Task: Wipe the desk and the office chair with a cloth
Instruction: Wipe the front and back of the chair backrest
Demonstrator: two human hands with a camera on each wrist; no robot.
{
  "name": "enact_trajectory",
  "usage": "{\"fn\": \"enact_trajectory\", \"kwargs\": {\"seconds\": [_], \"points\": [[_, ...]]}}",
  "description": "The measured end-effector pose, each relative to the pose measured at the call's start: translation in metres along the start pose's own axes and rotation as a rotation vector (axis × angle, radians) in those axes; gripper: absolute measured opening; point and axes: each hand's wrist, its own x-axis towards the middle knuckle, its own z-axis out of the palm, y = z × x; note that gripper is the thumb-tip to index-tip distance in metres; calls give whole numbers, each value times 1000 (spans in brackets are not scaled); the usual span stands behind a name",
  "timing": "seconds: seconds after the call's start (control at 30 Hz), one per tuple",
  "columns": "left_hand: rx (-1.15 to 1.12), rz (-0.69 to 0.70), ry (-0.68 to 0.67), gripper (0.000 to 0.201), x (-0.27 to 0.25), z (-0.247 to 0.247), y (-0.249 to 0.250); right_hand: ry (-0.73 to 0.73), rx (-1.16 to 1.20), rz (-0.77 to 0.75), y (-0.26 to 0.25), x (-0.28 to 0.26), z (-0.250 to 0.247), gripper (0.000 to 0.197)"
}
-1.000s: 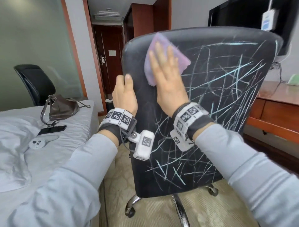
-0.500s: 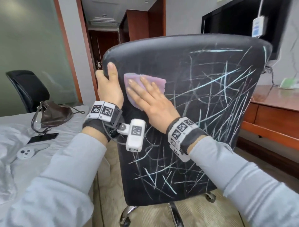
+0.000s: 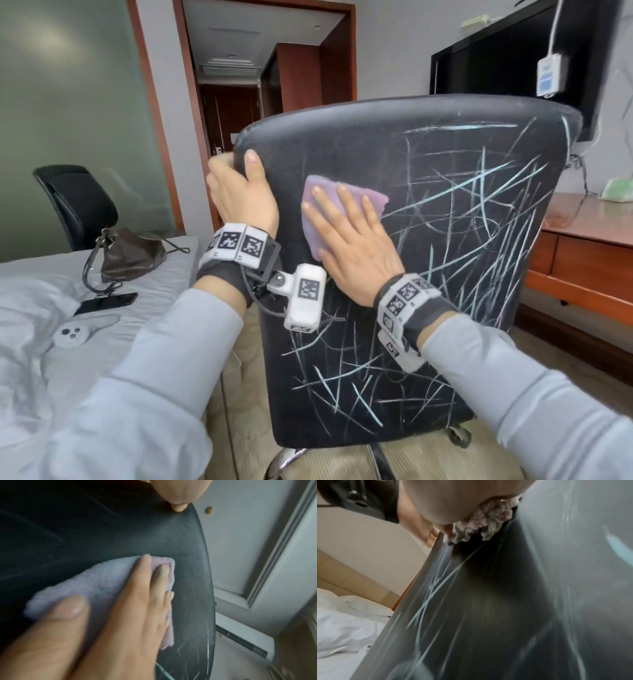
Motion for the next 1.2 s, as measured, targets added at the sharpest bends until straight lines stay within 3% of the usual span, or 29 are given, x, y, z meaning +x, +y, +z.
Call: {"fn": "enact_trajectory", "kwargs": {"seconds": [0.1,0.23,0.33,0.43,0.53,0.63,0.73,0.87,0.97,1.07,1.2], "points": [[4,208,-20,45,-3,6,17,136,28,95,10,37,-22,71],[6,237,-24,41,-4,14,22,271,92,189,5,61,-26,74],[42,235,-16,38,-3,13,23,153,26,34,-7,24,3,80],[26,219,-45,37,1,12,25,40,-78,-90,14,-3,9,84],[12,221,-48,37,1,14,25,157,-76,86,41,19,-11,91],[-6,215,-6,36,-2,17,26,279,35,250,36,38,-19,90],[121,343,85,40,-9,23,31,173,80,123,12,14,6,88],[385,584,-46,60,-28,33,32,48,35,-47,23,-8,6,90],[317,616,-29,63,-19,24,32,167,20,64,43,19,-22,101],[238,644,-14,68,-3,6,33,259,89,89,37,42,-26,96],[202,631,-105,74,-2,-7,37,73,110,-195,-10,15,16,71]]}}
